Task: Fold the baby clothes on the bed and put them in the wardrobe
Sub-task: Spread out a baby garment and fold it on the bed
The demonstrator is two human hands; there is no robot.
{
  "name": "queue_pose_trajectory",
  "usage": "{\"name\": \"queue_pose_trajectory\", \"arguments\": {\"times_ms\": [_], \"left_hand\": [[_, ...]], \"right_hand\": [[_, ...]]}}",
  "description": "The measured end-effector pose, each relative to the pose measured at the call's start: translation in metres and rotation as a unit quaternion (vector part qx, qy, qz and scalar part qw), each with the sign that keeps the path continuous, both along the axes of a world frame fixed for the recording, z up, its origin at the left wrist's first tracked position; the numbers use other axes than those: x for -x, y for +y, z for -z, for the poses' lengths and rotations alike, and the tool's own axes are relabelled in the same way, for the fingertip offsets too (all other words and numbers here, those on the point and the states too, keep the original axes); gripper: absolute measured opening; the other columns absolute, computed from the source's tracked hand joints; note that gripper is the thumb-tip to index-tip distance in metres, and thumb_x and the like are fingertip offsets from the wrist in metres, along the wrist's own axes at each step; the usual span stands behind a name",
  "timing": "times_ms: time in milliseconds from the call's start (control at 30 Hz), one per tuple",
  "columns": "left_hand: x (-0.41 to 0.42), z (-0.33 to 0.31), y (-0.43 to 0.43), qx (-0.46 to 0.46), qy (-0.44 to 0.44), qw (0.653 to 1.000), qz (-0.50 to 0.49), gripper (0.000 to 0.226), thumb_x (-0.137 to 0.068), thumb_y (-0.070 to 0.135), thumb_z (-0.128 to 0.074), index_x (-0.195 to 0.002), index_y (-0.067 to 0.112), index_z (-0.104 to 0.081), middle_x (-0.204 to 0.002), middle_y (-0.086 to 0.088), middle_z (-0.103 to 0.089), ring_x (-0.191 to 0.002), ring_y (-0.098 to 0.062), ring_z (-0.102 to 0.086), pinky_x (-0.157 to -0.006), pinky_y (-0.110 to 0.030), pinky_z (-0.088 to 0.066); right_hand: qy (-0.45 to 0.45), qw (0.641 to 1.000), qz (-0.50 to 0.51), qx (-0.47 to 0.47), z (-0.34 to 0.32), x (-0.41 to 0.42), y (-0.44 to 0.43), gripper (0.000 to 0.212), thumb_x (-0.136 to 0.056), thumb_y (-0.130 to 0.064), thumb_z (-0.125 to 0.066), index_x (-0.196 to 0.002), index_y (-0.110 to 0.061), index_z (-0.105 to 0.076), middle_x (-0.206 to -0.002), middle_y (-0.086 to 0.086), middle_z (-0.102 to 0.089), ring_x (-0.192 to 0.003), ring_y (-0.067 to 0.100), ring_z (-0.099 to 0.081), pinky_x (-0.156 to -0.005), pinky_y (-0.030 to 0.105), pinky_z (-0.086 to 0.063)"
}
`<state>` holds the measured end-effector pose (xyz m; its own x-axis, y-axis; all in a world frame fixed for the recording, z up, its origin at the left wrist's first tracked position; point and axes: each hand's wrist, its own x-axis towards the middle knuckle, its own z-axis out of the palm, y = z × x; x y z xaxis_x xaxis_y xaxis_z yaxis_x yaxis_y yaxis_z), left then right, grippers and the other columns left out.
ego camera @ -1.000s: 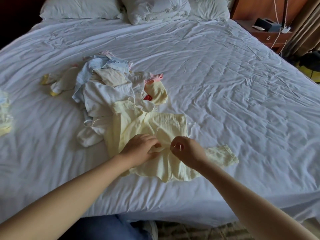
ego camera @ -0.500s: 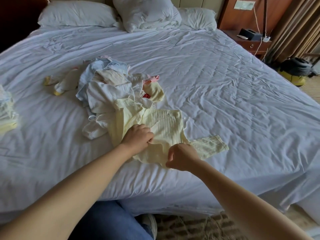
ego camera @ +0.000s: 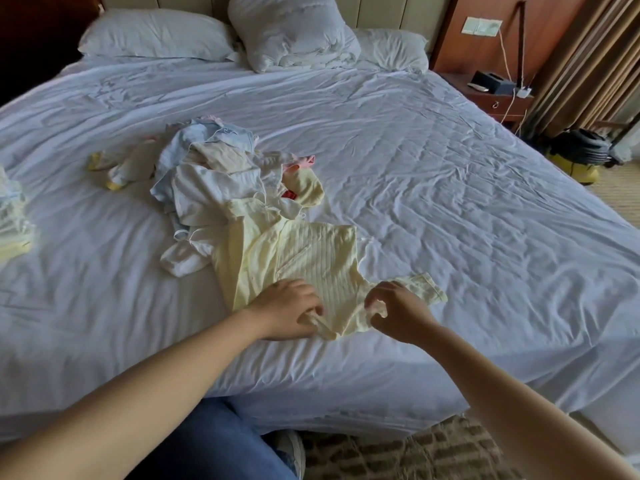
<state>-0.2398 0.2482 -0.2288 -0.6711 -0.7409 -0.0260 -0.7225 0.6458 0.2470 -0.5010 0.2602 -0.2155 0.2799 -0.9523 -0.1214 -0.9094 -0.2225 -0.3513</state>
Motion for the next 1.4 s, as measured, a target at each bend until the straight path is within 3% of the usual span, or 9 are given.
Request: {"name": "queue_pose_trajectory", "arguments": {"times_ms": [167,333,467,633,800,967,1067,1233,1400], "left_hand": [[0.034,0.013,0.016,0.009,-0.041,0.998,0.045,0.045,-0.082,0.060,-0.061,-0.112,0.027,-0.058,-0.114,0.008,-0.051,-0.105,-0.010,-0.044,-0.089,-0.031,-0.036],[0.052,0.014,0.020,0.033,-0.020,0.999,-0.014,0.021,-0.096,0.036,-0.048,-0.102,0.020,-0.059,-0.107,0.003,-0.055,-0.100,-0.017,-0.051,-0.081,-0.032,-0.040],[0.047,0.003,0.020,-0.053,0.079,0.992,-0.084,0.019,-0.101,0.029,-0.039,-0.089,0.016,-0.047,-0.090,0.004,-0.050,-0.077,-0.017,-0.050,-0.067,-0.034,-0.041],[0.042,-0.009,0.020,-0.087,0.101,0.987,-0.094,0.019,-0.103,0.027,-0.038,-0.086,0.019,-0.042,-0.082,0.014,-0.042,-0.072,-0.007,-0.045,-0.063,-0.028,-0.032],[0.050,-0.005,0.022,-0.108,0.071,0.988,-0.086,0.023,-0.101,0.030,-0.038,-0.080,0.022,-0.043,-0.083,0.011,-0.048,-0.074,-0.009,-0.046,-0.064,-0.028,-0.033],[0.065,0.004,0.027,-0.081,-0.074,0.994,-0.019,0.035,-0.101,0.039,-0.037,-0.072,0.021,-0.046,-0.076,0.008,-0.046,-0.080,-0.012,-0.042,-0.069,-0.030,-0.030],[0.062,0.005,0.025,-0.082,-0.072,0.994,-0.010,0.038,-0.100,0.047,-0.040,-0.074,0.021,-0.049,-0.081,0.006,-0.051,-0.083,-0.012,-0.043,-0.071,-0.031,-0.034],[0.030,0.004,0.021,-0.008,0.076,0.994,-0.084,0.026,-0.096,0.041,-0.050,-0.084,0.021,-0.060,-0.085,0.011,-0.057,-0.084,-0.009,-0.052,-0.073,-0.028,-0.041],[-0.023,0.007,0.014,0.070,0.103,0.967,-0.220,0.022,-0.092,0.030,-0.057,-0.111,0.021,-0.060,-0.117,0.007,-0.056,-0.110,-0.014,-0.053,-0.078,-0.028,-0.042]], "right_hand": [[0.075,0.997,-0.011,-0.006,0.013,0.021,0.004,0.046,-0.079,-0.026,-0.065,-0.122,-0.040,-0.058,-0.131,-0.014,-0.047,-0.125,0.011,-0.041,-0.080,0.027,-0.038],[0.075,0.996,-0.023,0.029,0.015,0.023,0.004,0.043,-0.081,-0.023,-0.063,-0.121,-0.038,-0.059,-0.131,-0.015,-0.050,-0.125,0.011,-0.043,-0.081,0.027,-0.038],[0.098,0.993,-0.030,0.061,0.016,0.032,0.001,0.041,-0.080,-0.017,-0.061,-0.118,-0.033,-0.060,-0.128,-0.012,-0.054,-0.123,0.014,-0.046,-0.079,0.029,-0.041],[0.129,0.985,0.007,0.117,0.025,0.050,-0.008,0.028,-0.078,-0.006,-0.057,-0.100,-0.021,-0.063,-0.103,-0.001,-0.061,-0.106,0.026,-0.055,-0.071,0.034,-0.045],[0.206,0.971,0.005,0.120,0.014,0.068,-0.010,0.025,-0.078,0.005,-0.050,-0.092,-0.015,-0.058,-0.095,0.002,-0.058,-0.094,0.026,-0.056,-0.058,0.030,-0.035],[0.273,0.961,-0.027,0.037,0.015,0.080,0.001,0.028,-0.084,-0.003,-0.054,-0.107,-0.019,-0.056,-0.106,-0.001,-0.057,-0.103,0.023,-0.058,-0.068,0.030,-0.039],[0.267,0.963,-0.033,0.010,0.011,0.081,0.002,0.027,-0.084,-0.006,-0.051,-0.106,-0.021,-0.056,-0.106,-0.003,-0.056,-0.103,0.020,-0.057,-0.072,0.029,-0.039],[0.184,0.977,-0.014,0.103,-0.003,0.058,-0.011,0.023,-0.082,-0.002,-0.044,-0.077,-0.022,-0.055,-0.081,-0.007,-0.060,-0.082,0.017,-0.056,-0.062,0.028,-0.038],[0.098,0.986,-0.080,0.111,-0.020,-0.024,-0.037,0.024,-0.090,-0.014,-0.043,-0.095,-0.023,-0.065,-0.100,-0.008,-0.066,-0.099,0.014,-0.058,-0.074,0.031,-0.048]]}}
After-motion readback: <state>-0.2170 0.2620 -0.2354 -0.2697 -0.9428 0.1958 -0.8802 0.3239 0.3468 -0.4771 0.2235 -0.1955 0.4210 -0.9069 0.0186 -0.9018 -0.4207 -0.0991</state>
